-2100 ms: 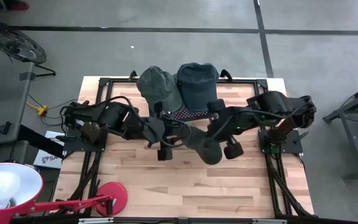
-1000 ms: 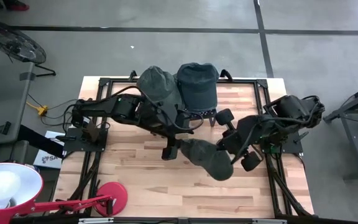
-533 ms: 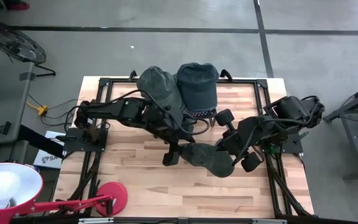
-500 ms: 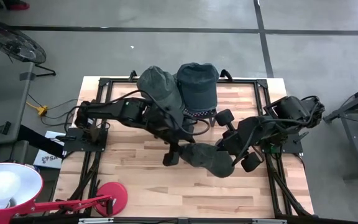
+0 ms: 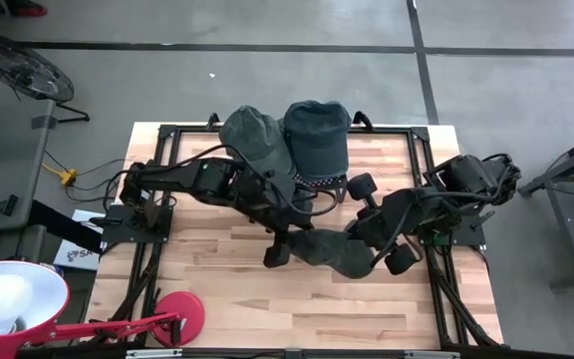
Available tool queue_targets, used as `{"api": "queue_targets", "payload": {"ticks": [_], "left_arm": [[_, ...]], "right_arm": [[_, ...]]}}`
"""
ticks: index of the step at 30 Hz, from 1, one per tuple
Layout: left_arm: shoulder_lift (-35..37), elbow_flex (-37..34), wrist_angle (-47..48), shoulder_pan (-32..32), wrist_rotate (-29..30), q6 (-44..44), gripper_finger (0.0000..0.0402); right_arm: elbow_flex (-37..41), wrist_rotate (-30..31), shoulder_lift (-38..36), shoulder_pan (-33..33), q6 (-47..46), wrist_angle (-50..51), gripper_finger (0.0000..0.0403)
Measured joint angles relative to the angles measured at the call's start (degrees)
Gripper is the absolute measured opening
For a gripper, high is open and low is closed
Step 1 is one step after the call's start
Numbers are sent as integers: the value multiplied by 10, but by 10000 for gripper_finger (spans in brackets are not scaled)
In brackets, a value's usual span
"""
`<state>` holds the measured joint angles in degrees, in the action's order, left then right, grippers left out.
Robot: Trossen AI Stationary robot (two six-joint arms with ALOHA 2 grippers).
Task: Pick & Place hat
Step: Stack the dark green cap on top of the dark green cap on the shelf
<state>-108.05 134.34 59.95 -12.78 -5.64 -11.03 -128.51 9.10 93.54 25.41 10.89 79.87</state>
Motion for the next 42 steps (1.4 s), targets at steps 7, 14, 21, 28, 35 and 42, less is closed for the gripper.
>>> {"api": "queue_targets", "payload": {"ticks": [7,14,21,28,35,42], "left_arm": [[0,0,0,0,8,-13,66],[0,0,2,0,35,-17,27],[0,0,2,0,40,-17,22],[0,0,2,0,52,-25,22],[4,5,32,0,91,-42,22],[34,5,46,1,120,-53,22]], "right_arm": [[0,15,0,0,-9,0,0],[0,19,0,0,-13,0,0],[0,19,0,0,-15,0,0],[0,19,-1,0,-21,0,0],[0,69,-22,0,-59,-4,29],[0,104,-75,0,-110,-3,98]]}}
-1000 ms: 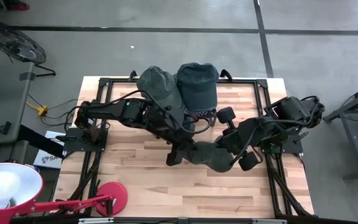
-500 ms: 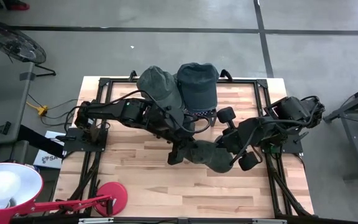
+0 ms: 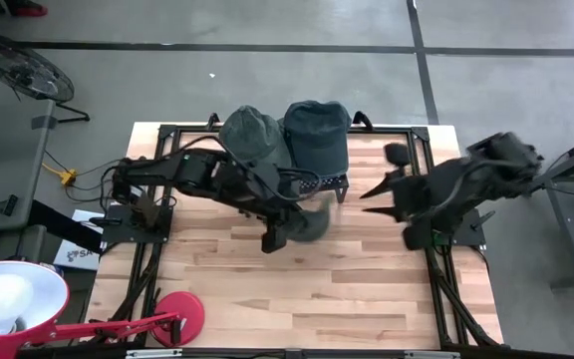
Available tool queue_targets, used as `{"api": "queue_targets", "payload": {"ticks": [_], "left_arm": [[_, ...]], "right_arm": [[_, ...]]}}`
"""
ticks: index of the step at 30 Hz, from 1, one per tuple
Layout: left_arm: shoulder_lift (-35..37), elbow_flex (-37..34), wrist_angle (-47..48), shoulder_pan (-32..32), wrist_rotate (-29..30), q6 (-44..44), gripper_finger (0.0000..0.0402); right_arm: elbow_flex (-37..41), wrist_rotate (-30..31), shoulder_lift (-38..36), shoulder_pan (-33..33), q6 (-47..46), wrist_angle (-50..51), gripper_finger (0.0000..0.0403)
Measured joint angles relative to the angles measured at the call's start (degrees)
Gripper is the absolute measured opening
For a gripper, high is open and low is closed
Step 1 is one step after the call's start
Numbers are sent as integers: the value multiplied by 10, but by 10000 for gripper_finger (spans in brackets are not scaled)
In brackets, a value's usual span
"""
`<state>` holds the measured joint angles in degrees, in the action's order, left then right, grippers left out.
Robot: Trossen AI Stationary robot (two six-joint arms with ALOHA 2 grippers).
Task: Pick & Place hat
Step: Stack the dark green cap on top of the dark green cap on the shelf
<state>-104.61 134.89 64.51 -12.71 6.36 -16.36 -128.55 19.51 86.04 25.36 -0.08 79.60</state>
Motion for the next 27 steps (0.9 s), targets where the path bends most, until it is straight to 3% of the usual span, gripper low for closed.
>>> {"api": "queue_targets", "payload": {"ticks": [4,9,13,21,27], "left_arm": [[23,0,2,0,32,0,22],[47,1,4,0,110,7,22],[63,1,5,2,135,35,22],[96,1,30,62,114,46,22],[106,1,45,139,28,70,22]], "right_arm": [[0,17,-31,0,-9,0,119],[0,49,-64,0,-27,3,121],[0,55,-82,0,-27,3,122],[0,66,-90,0,-24,21,122],[0,96,-87,0,-29,37,122]]}}
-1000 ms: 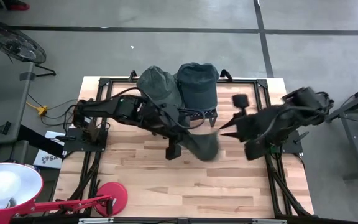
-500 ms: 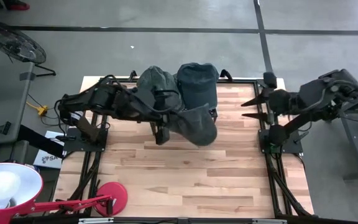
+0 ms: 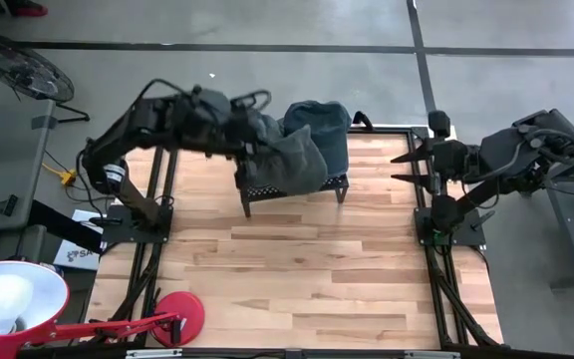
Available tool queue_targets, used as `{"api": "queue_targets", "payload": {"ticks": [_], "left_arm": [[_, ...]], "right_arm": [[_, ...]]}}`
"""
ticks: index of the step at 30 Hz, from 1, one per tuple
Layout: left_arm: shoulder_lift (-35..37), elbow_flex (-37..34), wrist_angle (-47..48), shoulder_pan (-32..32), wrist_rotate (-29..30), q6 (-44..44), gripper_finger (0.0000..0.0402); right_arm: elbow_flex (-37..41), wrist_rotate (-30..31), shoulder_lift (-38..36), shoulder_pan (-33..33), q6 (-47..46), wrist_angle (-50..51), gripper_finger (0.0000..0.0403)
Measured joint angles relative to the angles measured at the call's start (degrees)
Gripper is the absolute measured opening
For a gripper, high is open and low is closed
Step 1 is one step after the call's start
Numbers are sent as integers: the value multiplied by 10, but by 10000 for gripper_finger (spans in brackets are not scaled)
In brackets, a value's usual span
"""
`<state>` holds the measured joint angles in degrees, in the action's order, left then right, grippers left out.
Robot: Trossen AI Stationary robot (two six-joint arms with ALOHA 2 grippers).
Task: Pick & Place hat
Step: Stack the dark green cap on top of the dark green cap on the shelf
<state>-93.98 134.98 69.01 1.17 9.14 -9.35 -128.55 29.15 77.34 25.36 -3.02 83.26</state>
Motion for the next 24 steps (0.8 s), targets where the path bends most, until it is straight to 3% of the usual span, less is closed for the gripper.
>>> {"api": "queue_targets", "payload": {"ticks": [8,16,24], "left_arm": [[14,0,98,104,-151,16,22],[17,0,152,184,-220,64,22],[17,0,157,239,-265,126,22]], "right_arm": [[0,43,0,0,-27,3,122],[0,106,0,0,-46,2,122],[0,132,2,0,-76,1,122]]}}
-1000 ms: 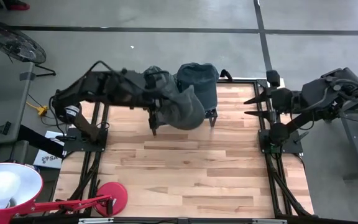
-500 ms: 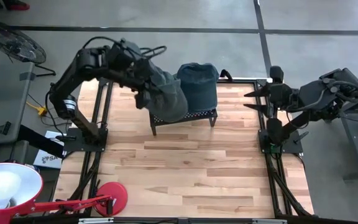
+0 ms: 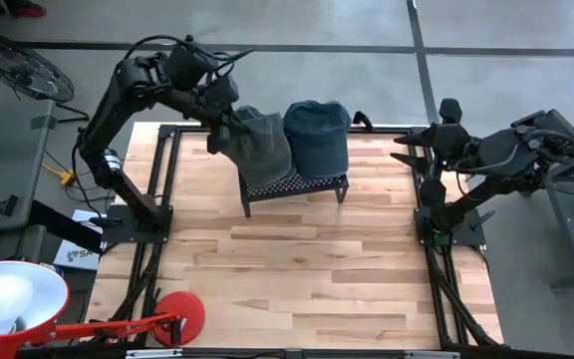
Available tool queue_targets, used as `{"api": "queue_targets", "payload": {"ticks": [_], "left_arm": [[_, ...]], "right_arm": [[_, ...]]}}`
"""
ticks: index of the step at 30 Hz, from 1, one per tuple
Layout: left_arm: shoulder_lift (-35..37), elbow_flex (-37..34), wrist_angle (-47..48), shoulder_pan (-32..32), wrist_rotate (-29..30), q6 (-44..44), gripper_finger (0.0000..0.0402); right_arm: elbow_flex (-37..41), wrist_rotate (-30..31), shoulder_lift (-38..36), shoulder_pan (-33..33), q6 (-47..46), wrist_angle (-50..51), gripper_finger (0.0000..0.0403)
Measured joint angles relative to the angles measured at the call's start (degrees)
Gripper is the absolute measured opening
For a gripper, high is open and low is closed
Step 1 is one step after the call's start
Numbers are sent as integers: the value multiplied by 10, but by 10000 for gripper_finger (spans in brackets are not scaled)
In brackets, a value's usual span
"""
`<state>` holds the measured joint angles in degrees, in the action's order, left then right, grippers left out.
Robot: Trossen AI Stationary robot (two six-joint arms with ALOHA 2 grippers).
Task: Pick & Place hat
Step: Stack the dark green cap on top of the dark green cap on the shelf
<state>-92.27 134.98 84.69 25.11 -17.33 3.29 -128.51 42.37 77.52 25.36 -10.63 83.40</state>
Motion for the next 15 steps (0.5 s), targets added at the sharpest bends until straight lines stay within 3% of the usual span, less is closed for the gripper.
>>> {"api": "queue_targets", "payload": {"ticks": [15], "left_arm": [[-20,-1,12,61,-41,56,22]], "right_arm": [[0,56,0,0,-24,0,122]]}}
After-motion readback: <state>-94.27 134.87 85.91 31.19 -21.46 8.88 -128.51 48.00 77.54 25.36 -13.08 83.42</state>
